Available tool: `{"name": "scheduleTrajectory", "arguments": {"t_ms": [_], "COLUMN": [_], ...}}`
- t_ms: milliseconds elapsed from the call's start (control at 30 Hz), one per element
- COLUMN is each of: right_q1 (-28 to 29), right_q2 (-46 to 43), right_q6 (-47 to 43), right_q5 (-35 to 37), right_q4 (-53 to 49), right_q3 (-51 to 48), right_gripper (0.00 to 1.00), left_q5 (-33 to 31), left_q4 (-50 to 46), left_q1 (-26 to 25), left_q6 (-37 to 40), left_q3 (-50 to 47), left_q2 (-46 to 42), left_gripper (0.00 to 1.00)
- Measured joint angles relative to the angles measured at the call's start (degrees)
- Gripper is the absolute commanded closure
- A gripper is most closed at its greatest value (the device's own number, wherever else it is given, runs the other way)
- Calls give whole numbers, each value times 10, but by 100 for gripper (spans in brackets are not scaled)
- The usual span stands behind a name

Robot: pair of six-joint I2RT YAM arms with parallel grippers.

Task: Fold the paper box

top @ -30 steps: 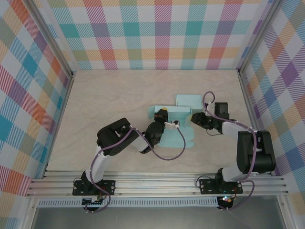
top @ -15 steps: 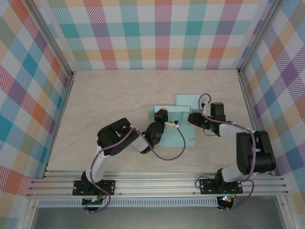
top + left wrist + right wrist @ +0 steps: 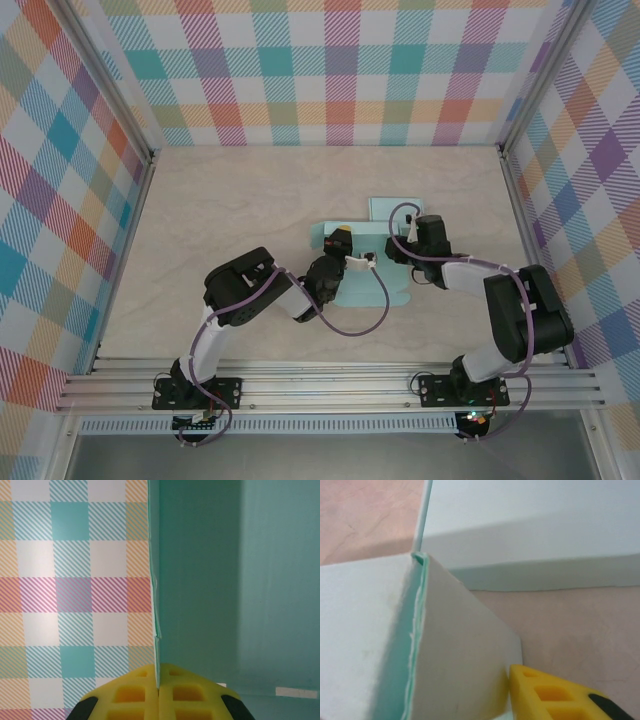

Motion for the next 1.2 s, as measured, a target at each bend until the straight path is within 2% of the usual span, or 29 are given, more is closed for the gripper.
{"name": "scheduleTrajectory", "arguments": {"t_ms": [200,400,533,600,767,833,933,1033,1133,1200], "right_q1": [21,57,80,87,91,91,91,91,91,91], "right_q2": [25,45,55,58,61,61,61,61,61,61], "right_q6": [-9,-21,-32,-36,-40,-40,-40,-40,-41,-41], "right_q5": [58,143,196,214,235,239,241,241,241,240], "right_q4": [21,23,23,25,29,29,29,30,30,30], "right_q3": [6,21,29,30,31,31,31,31,30,30], "right_gripper": [72,89,94,94,97,99,100,100,100,100], "left_q5": [-2,-5,-9,-13,-16,-28,-54,-91,-133,-162], "left_q4": [0,5,8,7,-11,-17,-24,-31,-58,-102], "left_q1": [0,0,0,0,-1,-1,-2,-8,-15,-19], "left_q6": [0,-4,-14,-24,-62,-80,-104,-144,-207,-276], "left_q3": [0,0,0,0,-5,-10,-23,-49,-78,-97], "left_q2": [0,0,-1,-1,-14,-24,-50,-89,-141,-190], "left_gripper": [100,100,99,89,74,72,50,41,39,38]}}
